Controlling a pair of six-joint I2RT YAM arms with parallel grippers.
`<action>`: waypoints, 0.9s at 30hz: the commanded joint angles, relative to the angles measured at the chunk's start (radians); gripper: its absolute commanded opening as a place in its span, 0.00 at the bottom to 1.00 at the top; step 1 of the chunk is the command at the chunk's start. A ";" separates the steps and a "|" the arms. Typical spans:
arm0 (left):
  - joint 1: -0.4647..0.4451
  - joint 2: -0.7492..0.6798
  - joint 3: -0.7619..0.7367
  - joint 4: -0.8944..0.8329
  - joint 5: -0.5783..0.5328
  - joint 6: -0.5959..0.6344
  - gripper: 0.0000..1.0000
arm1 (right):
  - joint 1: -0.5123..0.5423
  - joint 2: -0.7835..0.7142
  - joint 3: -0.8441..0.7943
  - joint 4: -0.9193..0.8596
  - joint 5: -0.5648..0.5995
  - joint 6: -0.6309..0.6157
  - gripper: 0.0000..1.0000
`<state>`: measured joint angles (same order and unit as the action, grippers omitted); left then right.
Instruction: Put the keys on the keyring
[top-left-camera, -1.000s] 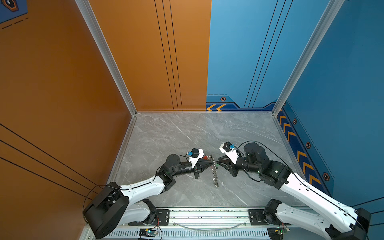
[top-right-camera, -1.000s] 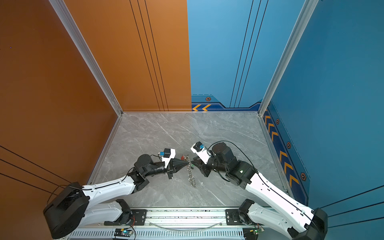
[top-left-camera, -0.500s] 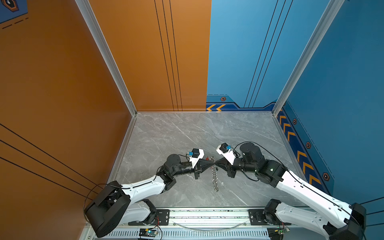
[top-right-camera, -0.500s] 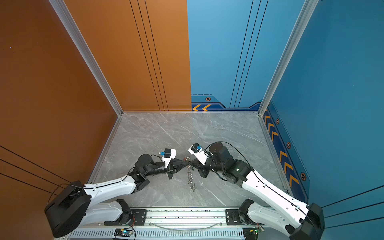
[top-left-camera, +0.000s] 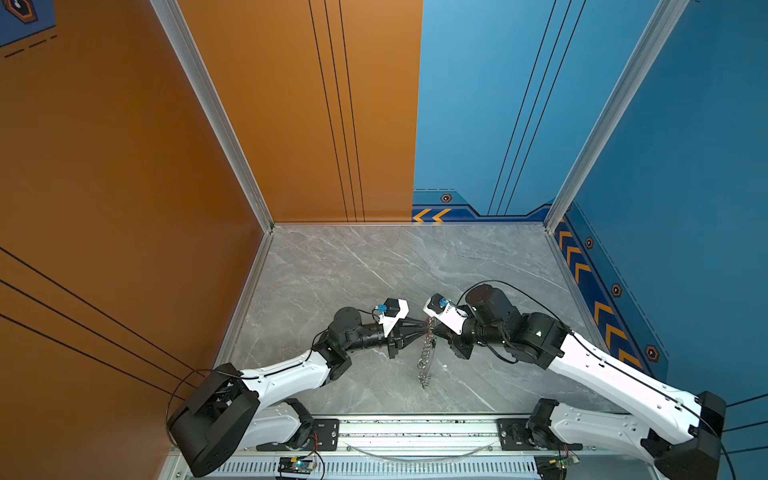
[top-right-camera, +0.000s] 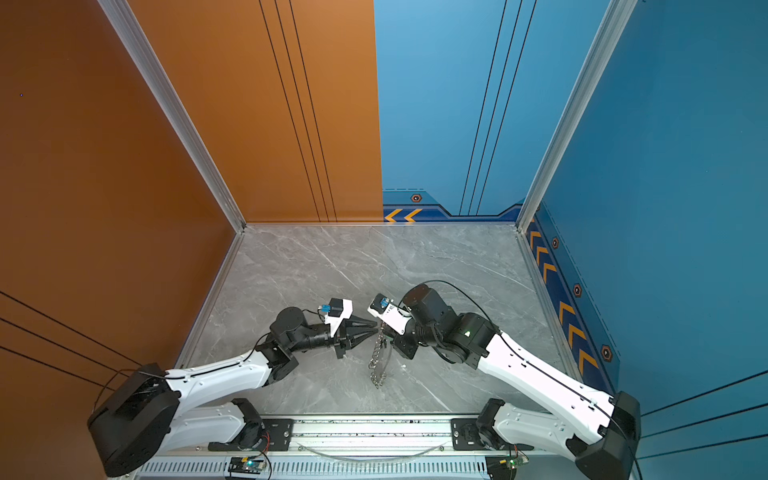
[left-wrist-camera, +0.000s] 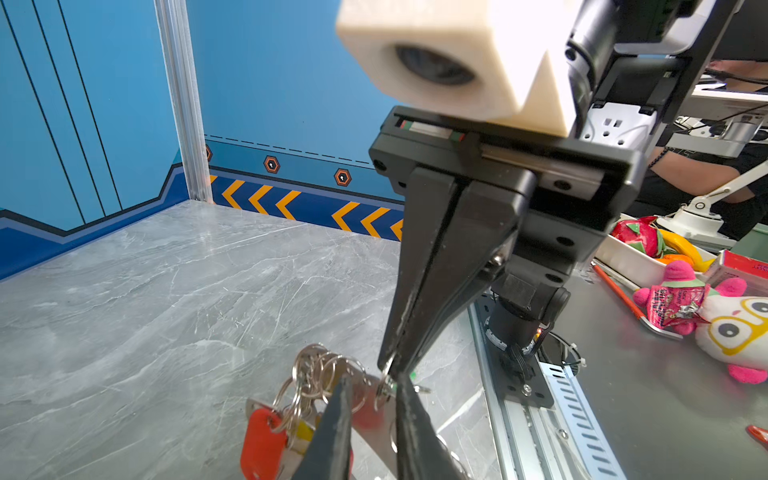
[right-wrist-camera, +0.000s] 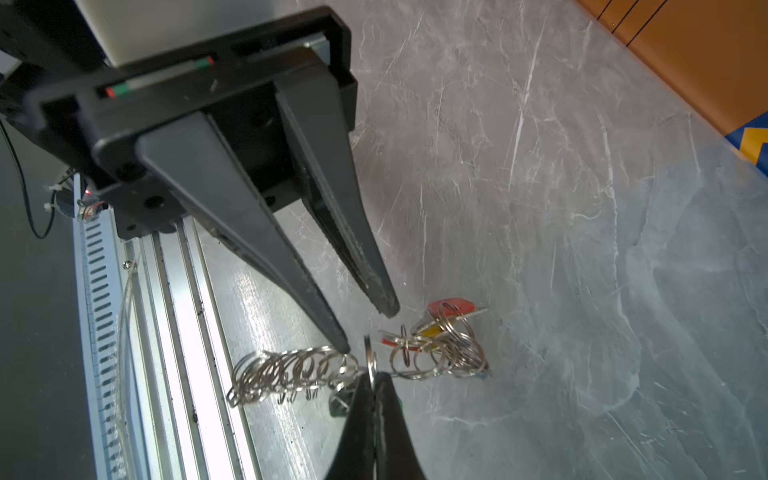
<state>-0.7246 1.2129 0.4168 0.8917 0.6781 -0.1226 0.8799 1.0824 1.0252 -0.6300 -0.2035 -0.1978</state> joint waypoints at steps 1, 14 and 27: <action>0.006 -0.011 0.025 -0.026 0.056 0.026 0.21 | 0.013 0.008 0.067 -0.067 0.015 -0.068 0.00; -0.010 0.013 0.041 -0.028 0.109 0.011 0.15 | 0.033 0.045 0.099 -0.080 -0.026 -0.100 0.00; -0.013 0.041 0.051 -0.026 0.129 -0.002 0.13 | 0.036 0.027 0.089 -0.051 -0.010 -0.097 0.00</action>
<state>-0.7277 1.2427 0.4400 0.8665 0.7799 -0.1211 0.9108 1.1316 1.0901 -0.7128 -0.2054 -0.2855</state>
